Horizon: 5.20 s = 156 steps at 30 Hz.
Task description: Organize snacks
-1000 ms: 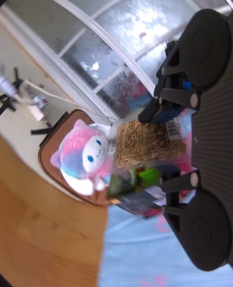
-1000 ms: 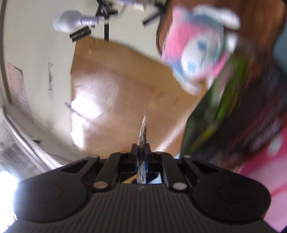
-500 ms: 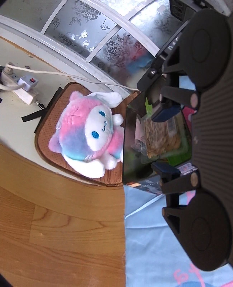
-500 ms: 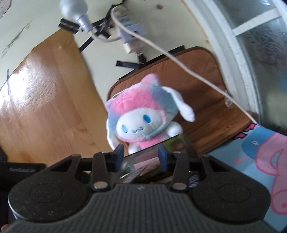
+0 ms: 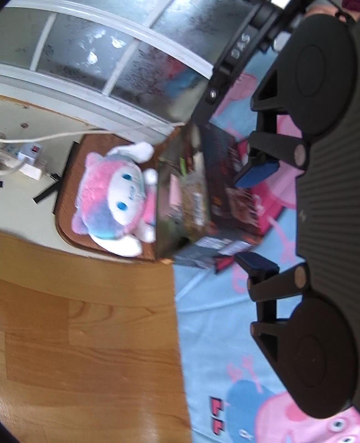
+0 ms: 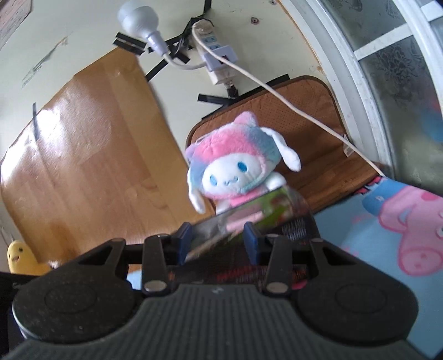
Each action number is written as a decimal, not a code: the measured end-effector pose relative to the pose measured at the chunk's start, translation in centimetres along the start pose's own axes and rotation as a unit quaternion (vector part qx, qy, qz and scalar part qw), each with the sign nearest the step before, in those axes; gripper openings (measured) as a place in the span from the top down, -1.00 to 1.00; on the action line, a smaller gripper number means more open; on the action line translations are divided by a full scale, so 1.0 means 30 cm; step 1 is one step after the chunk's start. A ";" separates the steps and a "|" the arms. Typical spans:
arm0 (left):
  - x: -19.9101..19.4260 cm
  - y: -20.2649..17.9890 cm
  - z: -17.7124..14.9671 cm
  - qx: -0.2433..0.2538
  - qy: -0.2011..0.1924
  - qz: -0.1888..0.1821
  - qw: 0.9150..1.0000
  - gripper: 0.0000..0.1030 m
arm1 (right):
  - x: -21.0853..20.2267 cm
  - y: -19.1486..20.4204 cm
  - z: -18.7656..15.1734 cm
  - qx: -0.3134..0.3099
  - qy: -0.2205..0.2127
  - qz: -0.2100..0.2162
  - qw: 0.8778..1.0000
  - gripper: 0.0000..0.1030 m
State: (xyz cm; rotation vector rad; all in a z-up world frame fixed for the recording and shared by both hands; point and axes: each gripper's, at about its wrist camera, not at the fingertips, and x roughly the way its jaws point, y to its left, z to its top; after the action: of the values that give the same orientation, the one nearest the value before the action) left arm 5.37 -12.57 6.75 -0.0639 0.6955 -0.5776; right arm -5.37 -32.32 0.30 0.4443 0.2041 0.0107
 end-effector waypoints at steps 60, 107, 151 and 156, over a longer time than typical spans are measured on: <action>-0.304 0.083 -0.408 -0.004 -0.042 0.216 0.975 -1.00 | -0.285 0.321 -0.294 -0.055 0.024 -0.056 0.997 -0.88; -0.173 0.070 -0.416 0.050 0.002 0.245 0.968 -1.00 | -0.222 0.256 -0.330 -0.026 0.036 -0.075 0.996 -0.89; -0.189 0.069 -0.417 0.051 -0.001 0.249 0.967 -1.00 | -0.223 0.260 -0.332 -0.026 0.037 -0.074 0.996 -0.89; -0.207 0.050 -0.411 0.069 -0.018 0.271 0.960 -1.00 | -0.223 0.260 -0.331 -0.027 0.036 -0.073 0.996 -0.89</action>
State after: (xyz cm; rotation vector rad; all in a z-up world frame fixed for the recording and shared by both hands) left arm -5.41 -6.44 0.52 0.2422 0.6015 -0.0954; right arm -13.62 -21.42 -3.85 0.3752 0.3069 -0.1116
